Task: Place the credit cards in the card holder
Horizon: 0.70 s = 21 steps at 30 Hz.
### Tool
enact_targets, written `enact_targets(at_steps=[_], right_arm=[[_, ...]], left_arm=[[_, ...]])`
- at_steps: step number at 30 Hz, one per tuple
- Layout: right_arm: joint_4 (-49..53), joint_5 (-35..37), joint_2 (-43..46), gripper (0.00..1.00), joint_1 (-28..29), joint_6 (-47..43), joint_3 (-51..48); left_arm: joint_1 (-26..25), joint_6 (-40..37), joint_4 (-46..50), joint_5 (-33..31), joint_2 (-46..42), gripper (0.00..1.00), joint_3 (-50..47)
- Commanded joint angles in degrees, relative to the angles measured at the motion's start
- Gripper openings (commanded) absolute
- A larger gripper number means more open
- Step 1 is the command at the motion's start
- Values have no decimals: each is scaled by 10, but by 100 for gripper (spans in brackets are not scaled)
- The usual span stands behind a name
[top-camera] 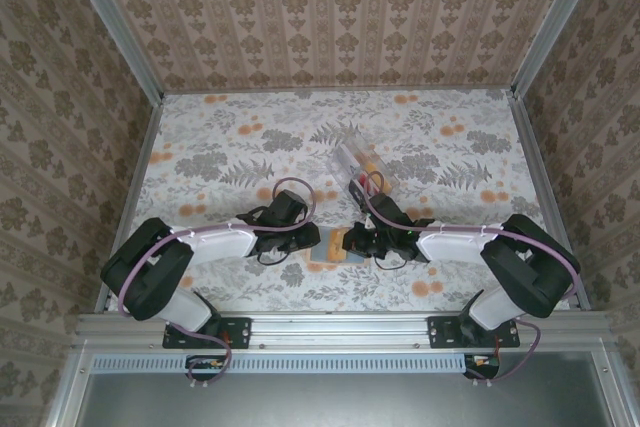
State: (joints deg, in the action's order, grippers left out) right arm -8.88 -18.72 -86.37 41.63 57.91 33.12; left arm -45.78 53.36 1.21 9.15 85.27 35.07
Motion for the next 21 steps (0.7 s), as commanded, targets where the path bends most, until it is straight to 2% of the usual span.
enact_targets(at_steps=[1,10,21], right_arm=[[22,-15,-21,9,-1,2,-11],[9,-23,-55,10,7,0,21],[4,-14,-88,13,26,16,63]], left_arm=[[-7,9,-3,10,9,31,2],[-8,9,-7,12,4,39,3],[-8,13,-8,10,2,38,-3]])
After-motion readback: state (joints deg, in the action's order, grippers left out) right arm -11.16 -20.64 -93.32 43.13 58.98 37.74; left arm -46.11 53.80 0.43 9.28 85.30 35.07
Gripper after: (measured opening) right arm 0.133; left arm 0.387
